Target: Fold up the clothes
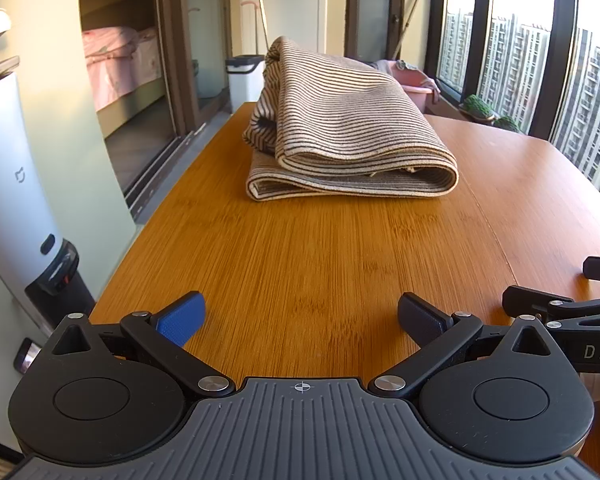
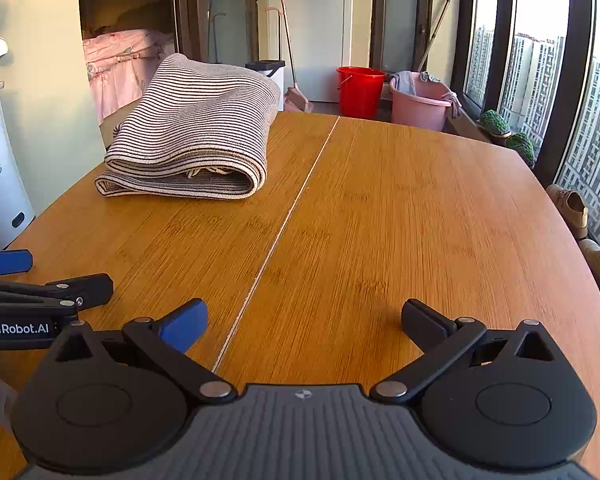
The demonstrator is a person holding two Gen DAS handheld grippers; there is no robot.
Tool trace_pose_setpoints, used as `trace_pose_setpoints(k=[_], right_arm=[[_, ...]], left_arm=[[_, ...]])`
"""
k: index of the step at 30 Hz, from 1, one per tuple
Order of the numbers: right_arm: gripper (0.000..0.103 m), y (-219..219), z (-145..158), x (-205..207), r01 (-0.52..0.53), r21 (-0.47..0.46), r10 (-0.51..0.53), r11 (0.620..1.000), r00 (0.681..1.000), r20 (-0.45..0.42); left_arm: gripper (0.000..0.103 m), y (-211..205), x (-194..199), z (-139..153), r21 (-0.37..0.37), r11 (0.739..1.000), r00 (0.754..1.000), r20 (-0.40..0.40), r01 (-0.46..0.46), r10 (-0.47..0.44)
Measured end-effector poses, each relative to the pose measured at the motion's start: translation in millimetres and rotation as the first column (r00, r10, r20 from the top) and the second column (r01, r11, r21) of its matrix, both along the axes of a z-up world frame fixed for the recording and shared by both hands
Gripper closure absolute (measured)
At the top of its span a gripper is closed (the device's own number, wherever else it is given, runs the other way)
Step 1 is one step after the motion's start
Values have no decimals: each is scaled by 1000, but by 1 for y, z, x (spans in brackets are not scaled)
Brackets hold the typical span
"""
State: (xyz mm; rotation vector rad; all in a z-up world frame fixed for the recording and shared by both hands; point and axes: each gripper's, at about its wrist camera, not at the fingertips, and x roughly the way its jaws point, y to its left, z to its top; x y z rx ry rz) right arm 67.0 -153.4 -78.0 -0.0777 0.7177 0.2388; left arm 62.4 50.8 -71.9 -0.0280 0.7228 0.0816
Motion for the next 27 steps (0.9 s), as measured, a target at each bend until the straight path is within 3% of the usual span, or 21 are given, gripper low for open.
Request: trace_pose_setpoints(k=[27], right_arm=[[0, 4, 1, -2, 2, 3, -2, 1000, 1000, 3]], left_arm=[[0, 0, 2, 0, -3, 1000, 1000, 2, 0, 0]])
